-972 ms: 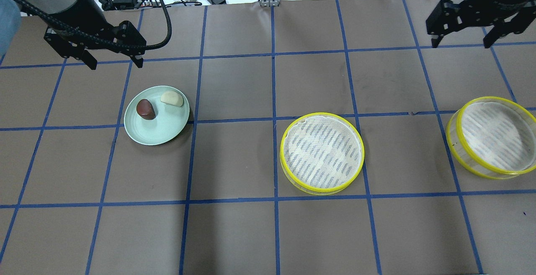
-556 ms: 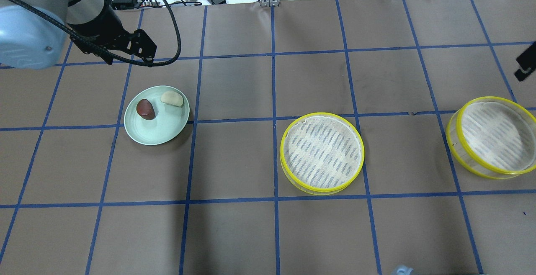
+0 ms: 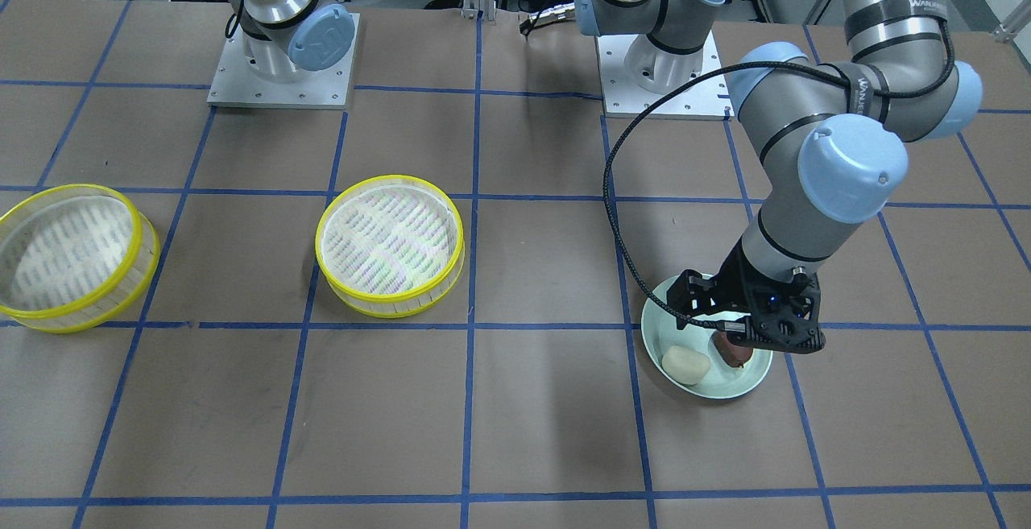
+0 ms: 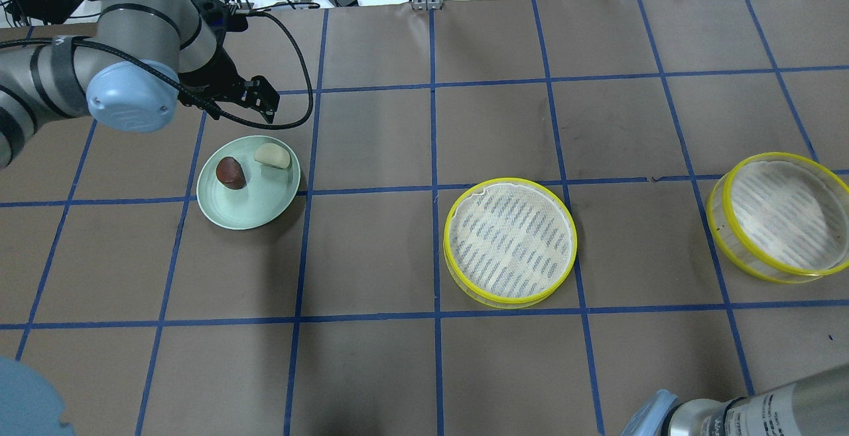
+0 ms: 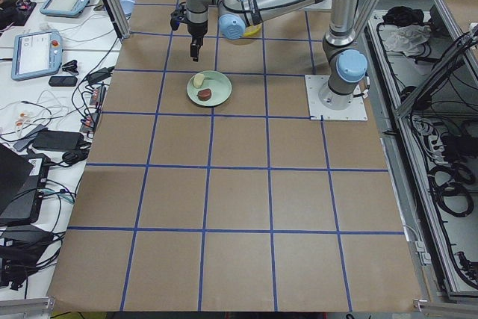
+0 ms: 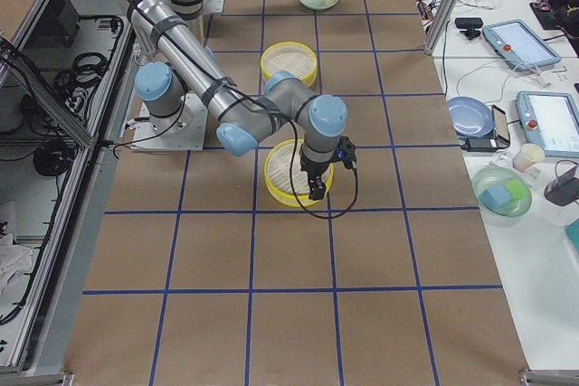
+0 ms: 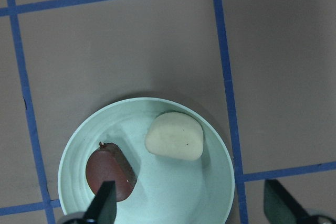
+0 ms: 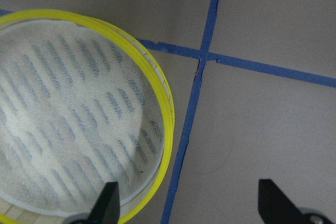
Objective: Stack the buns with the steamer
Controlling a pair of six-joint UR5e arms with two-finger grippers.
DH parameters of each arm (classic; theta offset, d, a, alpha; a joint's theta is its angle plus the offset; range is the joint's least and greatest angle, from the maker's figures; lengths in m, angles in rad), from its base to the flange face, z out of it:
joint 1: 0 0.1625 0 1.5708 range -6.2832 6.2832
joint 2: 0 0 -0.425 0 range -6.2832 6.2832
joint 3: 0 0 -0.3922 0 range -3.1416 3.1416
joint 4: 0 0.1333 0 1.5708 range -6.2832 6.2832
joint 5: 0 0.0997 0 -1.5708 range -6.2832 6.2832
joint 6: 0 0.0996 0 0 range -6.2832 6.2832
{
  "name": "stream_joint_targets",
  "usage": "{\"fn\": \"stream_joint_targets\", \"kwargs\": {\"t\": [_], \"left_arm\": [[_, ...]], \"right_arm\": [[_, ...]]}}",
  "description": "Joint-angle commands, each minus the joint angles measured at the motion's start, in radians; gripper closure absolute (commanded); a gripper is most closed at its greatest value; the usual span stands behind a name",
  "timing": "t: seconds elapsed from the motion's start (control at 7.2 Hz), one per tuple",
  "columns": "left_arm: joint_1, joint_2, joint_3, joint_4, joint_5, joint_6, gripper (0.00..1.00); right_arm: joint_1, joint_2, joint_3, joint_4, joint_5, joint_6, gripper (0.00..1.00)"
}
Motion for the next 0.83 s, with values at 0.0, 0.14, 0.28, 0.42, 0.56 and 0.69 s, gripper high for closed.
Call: {"fn": "stream_joint_targets", "kwargs": {"t": [0.0, 0.14, 0.28, 0.42, 0.56, 0.69], "left_arm": [[0.000, -0.092, -0.003, 0.012, -0.001, 0.069, 0.00], [0.002, -0.120, -0.011, 0.013, -0.003, 0.077, 0.02], [0.002, -0.143, -0.016, 0.013, -0.003, 0.080, 0.02], [0.002, -0.160, -0.016, 0.012, -0.003, 0.081, 0.08], [0.002, -0.166, -0.016, 0.012, -0.003, 0.083, 0.23], [0.002, -0.169, -0.016, 0.012, -0.001, 0.088, 0.51]], "right_arm": [[-0.006, 0.119, 0.025, -0.126, 0.003, 0.008, 0.11], [-0.003, 0.120, 0.035, -0.127, 0.003, 0.025, 0.27], [-0.002, 0.120, 0.037, -0.125, 0.002, 0.041, 0.49], [0.000, 0.121, 0.039, -0.122, 0.003, 0.048, 0.61], [0.001, 0.118, 0.052, -0.114, 0.002, 0.095, 0.80], [0.003, 0.111, 0.063, -0.113, 0.000, 0.113, 1.00]]}}
